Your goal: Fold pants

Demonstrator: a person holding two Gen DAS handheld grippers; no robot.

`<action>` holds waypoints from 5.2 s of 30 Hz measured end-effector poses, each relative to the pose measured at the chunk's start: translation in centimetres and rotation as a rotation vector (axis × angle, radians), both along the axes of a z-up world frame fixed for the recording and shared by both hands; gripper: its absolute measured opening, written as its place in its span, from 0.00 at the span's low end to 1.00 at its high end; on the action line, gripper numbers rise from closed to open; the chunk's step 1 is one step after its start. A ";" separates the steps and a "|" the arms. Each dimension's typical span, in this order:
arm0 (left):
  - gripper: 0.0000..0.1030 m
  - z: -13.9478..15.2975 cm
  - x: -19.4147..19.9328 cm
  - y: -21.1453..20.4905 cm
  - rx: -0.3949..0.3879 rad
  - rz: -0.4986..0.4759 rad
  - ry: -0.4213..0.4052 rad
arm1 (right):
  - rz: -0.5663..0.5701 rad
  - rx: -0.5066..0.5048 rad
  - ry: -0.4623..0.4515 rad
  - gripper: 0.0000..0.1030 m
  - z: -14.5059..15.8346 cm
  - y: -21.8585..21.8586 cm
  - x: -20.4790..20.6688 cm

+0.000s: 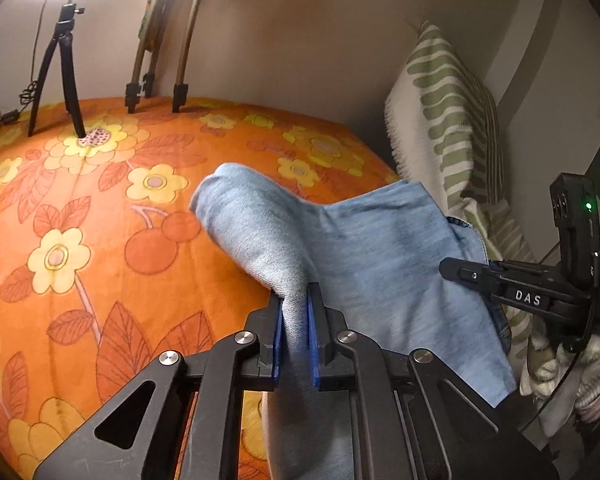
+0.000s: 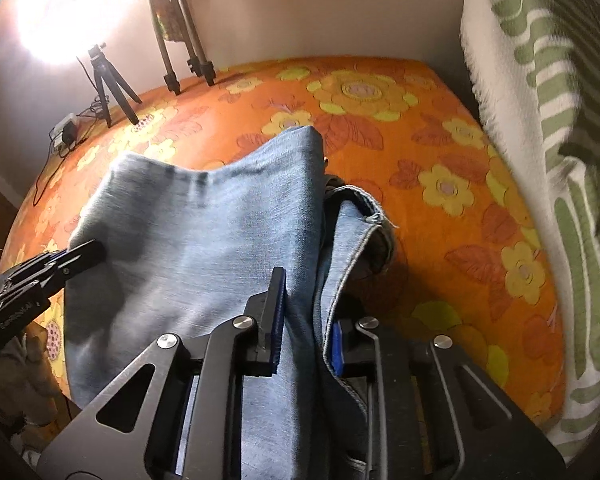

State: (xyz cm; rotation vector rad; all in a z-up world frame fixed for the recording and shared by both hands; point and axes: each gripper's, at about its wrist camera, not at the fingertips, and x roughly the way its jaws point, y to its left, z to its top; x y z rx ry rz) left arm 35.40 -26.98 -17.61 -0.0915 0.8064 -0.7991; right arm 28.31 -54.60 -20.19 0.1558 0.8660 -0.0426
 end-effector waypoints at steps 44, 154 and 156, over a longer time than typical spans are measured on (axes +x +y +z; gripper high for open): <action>0.08 6.4 19.0 -9.6 0.035 0.027 -0.183 | -0.055 -0.094 -0.176 0.09 7.4 -4.6 21.1; 0.81 14.2 -13.4 12.1 0.063 0.225 -0.377 | -0.193 -0.233 -0.540 1.00 12.7 9.1 -18.0; 0.81 14.2 -13.4 12.2 0.064 0.223 -0.381 | -0.190 -0.232 -0.540 1.00 12.8 9.1 -18.1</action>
